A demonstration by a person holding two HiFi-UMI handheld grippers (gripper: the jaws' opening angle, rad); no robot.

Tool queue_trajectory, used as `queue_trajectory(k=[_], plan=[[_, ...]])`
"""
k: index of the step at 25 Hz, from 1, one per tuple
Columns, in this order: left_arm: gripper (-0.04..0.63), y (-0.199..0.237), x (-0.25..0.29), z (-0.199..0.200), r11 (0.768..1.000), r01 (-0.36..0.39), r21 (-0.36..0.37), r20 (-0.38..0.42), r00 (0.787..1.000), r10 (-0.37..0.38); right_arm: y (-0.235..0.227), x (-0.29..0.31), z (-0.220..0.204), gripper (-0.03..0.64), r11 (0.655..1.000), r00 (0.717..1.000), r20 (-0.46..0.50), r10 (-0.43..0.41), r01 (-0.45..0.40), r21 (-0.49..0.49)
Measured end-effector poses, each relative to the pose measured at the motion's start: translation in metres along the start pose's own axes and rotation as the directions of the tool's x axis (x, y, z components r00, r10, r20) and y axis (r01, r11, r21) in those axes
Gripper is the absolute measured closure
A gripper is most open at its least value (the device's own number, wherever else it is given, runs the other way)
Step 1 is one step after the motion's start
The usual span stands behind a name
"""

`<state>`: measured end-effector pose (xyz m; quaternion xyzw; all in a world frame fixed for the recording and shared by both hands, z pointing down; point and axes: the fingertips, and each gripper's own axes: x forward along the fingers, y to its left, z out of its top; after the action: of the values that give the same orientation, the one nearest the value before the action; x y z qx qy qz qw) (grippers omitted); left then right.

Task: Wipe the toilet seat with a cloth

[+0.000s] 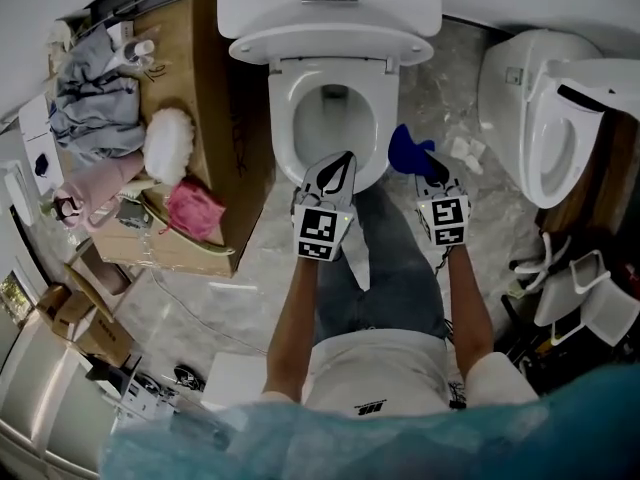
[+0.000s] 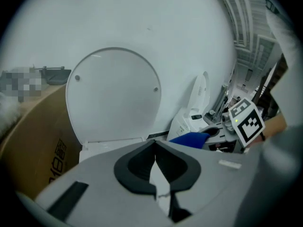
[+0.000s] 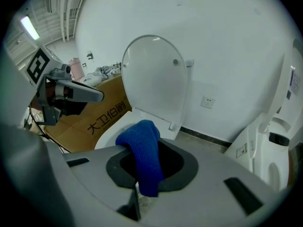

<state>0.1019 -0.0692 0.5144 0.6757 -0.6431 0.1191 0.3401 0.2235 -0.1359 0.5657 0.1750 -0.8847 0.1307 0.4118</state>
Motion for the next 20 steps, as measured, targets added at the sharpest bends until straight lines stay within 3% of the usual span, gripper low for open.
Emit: queue_trajectory(k=[10,16,20], plan=[[0.584,0.017,0.056,-0.049,1.000,0.014,-0.026,-0.051,0.999,-0.015,-0.011,0.062,-0.068,0.588,0.999,0.994,-0.107,-0.007,0.012,0.048],[0.584,0.021,0.085,-0.069,0.998,0.028,-0.051,-0.070,0.997,-0.031,-0.013,0.097,-0.091,0.588,0.998,0.988,-0.149,-0.026,0.033,0.045],[0.584,0.021,0.101,-0.080,0.998,0.049,-0.028,-0.097,0.994,-0.052,-0.014,0.117,-0.102,0.588,0.999,0.985,-0.172,-0.026,0.034,0.043]])
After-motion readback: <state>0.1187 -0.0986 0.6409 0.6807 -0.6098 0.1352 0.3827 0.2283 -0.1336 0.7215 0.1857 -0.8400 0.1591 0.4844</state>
